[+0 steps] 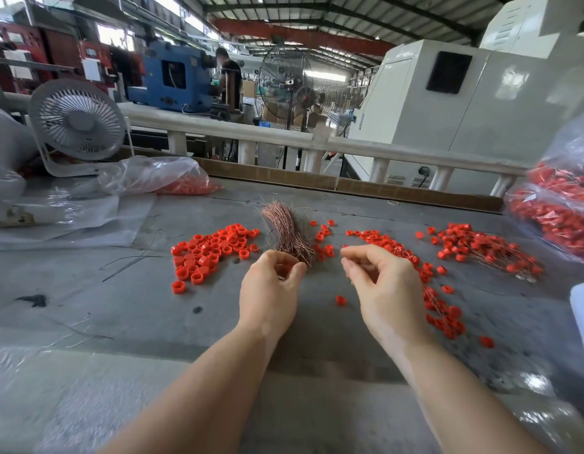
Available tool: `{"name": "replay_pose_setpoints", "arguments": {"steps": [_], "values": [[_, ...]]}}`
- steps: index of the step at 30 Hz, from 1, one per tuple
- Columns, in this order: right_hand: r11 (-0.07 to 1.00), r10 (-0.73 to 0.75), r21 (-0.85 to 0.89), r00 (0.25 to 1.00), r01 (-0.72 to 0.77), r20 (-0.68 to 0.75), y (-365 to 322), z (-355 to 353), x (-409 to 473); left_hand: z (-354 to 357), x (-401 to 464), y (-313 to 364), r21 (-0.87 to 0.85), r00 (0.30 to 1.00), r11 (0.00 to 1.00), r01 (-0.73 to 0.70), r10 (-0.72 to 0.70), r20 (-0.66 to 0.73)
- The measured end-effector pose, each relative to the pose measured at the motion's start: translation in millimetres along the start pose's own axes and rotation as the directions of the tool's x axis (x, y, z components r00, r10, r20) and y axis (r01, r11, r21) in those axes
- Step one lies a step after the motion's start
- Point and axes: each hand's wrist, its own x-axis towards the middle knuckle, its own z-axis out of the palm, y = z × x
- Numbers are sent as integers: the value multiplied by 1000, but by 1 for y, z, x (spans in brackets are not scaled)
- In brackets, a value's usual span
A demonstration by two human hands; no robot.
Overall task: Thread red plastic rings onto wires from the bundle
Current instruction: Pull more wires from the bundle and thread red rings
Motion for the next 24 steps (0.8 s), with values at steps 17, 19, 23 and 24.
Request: {"name": "replay_pose_setpoints", "arguments": {"steps": [17,19,23,24], "values": [[943,89,-331,963,1,255,1,47,61,4,3,-6,35,1000,999,-18,18,-2],[939,129,-345,944,-17,305,5,49,63,4,4,-6,44,1000,999,-20,20,1],[940,190,-319,960,-119,205,14,43,66,6,5,-6,53,1000,998,-18,18,10],[931,215,-335,960,-146,179,17,41,66,6,5,-7,57,1000,998,-17,17,11]]}}
